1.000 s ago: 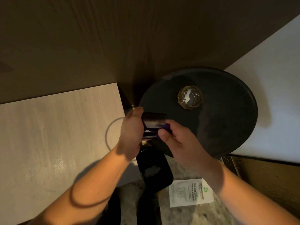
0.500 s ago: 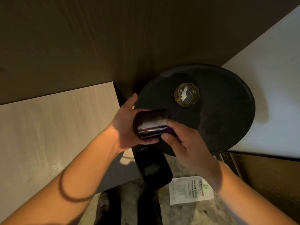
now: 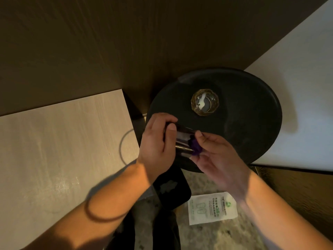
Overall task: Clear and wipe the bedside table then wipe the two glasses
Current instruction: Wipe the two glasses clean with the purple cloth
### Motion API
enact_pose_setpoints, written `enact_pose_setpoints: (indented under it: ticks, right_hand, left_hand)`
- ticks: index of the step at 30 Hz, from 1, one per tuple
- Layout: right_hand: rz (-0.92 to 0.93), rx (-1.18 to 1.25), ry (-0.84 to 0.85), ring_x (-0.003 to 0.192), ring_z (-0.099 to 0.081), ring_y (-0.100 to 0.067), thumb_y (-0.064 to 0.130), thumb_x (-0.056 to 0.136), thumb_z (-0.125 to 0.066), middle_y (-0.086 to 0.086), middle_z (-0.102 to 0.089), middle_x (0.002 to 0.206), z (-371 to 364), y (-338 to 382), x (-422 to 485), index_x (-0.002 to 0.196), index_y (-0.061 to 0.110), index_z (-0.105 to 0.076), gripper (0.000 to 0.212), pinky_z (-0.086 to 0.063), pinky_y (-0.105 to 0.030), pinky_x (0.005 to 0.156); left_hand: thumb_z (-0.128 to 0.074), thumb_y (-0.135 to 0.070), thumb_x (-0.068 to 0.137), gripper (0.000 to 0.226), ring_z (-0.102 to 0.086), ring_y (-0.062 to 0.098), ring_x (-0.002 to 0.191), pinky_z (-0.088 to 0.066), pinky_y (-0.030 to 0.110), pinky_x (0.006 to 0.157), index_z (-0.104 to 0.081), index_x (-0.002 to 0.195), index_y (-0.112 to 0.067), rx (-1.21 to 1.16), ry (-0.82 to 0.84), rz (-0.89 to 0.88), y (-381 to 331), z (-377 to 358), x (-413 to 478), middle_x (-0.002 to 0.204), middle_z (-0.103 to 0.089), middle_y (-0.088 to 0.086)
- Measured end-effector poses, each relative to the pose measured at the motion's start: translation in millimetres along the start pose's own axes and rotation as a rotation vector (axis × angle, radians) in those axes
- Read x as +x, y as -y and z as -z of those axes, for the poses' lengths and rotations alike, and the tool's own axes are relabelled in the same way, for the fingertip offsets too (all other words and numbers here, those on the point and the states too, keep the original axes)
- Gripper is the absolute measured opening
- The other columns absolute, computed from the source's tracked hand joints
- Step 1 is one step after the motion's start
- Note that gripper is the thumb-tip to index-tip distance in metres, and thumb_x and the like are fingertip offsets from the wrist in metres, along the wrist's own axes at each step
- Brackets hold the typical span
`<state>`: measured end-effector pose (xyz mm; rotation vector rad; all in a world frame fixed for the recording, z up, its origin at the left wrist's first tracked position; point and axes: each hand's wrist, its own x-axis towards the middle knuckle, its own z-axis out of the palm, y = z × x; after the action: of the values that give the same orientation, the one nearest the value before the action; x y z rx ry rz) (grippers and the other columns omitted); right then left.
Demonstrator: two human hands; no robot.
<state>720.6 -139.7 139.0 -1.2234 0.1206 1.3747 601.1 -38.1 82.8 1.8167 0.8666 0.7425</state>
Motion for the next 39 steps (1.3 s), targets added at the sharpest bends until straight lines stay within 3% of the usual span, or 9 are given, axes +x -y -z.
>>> enact_pose_setpoints:
  ticks: [5, 9, 14, 19, 22, 27, 30, 33, 39]
  right_hand:
    - [0.27, -0.276, -0.024, 0.103, -0.076, -0.018, 0.013, 0.106, -0.046, -0.007, -0.08, 0.105, 0, -5, -4, 0.101, 0.016, -0.08, 0.035, -0.06, -0.029, 0.086]
    - [0.688, -1.093, -0.058, 0.098, -0.07, 0.003, 0.018, 0.107, -0.051, 0.013, -0.074, 0.105, 16, -10, -8, 0.125, 0.011, -0.066, 0.024, -0.052, -0.01, 0.08]
    - [0.973, -1.588, 0.106, 0.122, -0.061, -0.011, 0.023, 0.102, -0.052, -0.008, -0.068, 0.132, 33, -10, -4, 0.132, 0.008, -0.056, 0.034, -0.043, -0.016, 0.108]
    - [0.741, -1.27, -0.084, 0.09, -0.064, 0.017, 0.021, 0.107, -0.051, 0.023, -0.068, 0.099, 23, -9, -9, 0.127, 0.016, -0.064, 0.025, -0.045, -0.001, 0.076]
    - [0.392, -0.788, -0.095, 0.1, -0.075, -0.013, 0.018, 0.108, -0.046, -0.006, -0.079, 0.1, 16, 5, -7, 0.115, 0.012, -0.071, 0.027, -0.059, -0.024, 0.087]
    - [-0.015, -0.033, -0.079, 0.092, -0.078, -0.028, 0.011, 0.103, -0.05, -0.022, -0.077, 0.102, 8, 33, -5, 0.099, -0.002, -0.073, 0.027, -0.065, -0.034, 0.076]
    - [0.168, -0.218, -0.111, 0.092, -0.077, -0.021, 0.014, 0.107, -0.045, -0.009, -0.08, 0.097, 11, 25, -8, 0.092, 0.01, -0.078, 0.036, -0.062, -0.034, 0.082]
    - [0.62, -1.051, -0.069, 0.082, -0.07, 0.003, 0.016, 0.108, -0.046, 0.016, -0.074, 0.085, 20, 8, -18, 0.104, 0.016, -0.068, 0.022, -0.05, -0.011, 0.074]
    - [0.923, -1.493, 0.085, 0.107, -0.063, -0.001, 0.022, 0.101, -0.05, 0.004, -0.07, 0.117, 36, -10, -8, 0.122, 0.007, -0.062, 0.028, -0.043, -0.008, 0.097]
  left_hand:
    - [-0.049, -0.04, 0.107, 0.042, -0.059, 0.009, 0.132, -0.047, 0.03, 0.11, -0.051, 0.147, -0.028, -0.503, 0.207, 0.358, -13, 1, 11, 0.139, -0.062, -0.005]
    - [-0.044, -0.073, 0.095, 0.07, -0.065, 0.038, 0.125, -0.042, 0.06, 0.115, -0.056, 0.142, -0.022, -0.931, 0.345, 1.147, -21, 13, 41, 0.131, -0.072, 0.011]
    - [-0.056, -0.065, 0.095, 0.061, -0.069, 0.04, 0.114, -0.052, 0.062, 0.1, -0.067, 0.13, -0.016, -0.89, 0.38, 1.317, -20, 16, 44, 0.114, -0.079, 0.019]
    - [-0.053, -0.045, 0.104, 0.029, -0.075, 0.031, 0.102, -0.059, 0.051, 0.098, -0.067, 0.114, -0.021, -0.662, 0.136, 1.083, -38, -9, 33, 0.106, -0.079, 0.012]
    - [-0.045, -0.039, 0.109, 0.028, -0.07, 0.006, 0.087, -0.058, 0.034, 0.082, -0.064, 0.113, -0.019, -0.399, 0.062, 0.668, -35, -17, 17, 0.097, -0.069, 0.002]
    - [-0.041, -0.043, 0.108, 0.049, -0.059, 0.018, 0.109, -0.053, 0.035, 0.091, -0.055, 0.133, -0.003, -0.025, 0.08, -0.161, -2, -22, -9, 0.124, -0.059, 0.012]
    - [-0.048, -0.056, 0.1, 0.054, -0.059, 0.023, 0.131, -0.049, 0.047, 0.107, -0.052, 0.146, -0.028, -0.534, 0.276, 0.281, -26, -14, 6, 0.145, -0.058, 0.005]
    - [-0.051, -0.072, 0.091, 0.067, -0.074, 0.031, 0.11, -0.055, 0.048, 0.092, -0.065, 0.134, -0.023, -0.966, 0.31, 1.114, -37, 3, 40, 0.125, -0.077, 0.011]
    - [-0.053, -0.048, 0.103, 0.037, -0.072, 0.033, 0.092, -0.059, 0.046, 0.077, -0.062, 0.116, -0.015, -0.635, 0.329, 1.34, -43, 2, 48, 0.102, -0.076, 0.015]
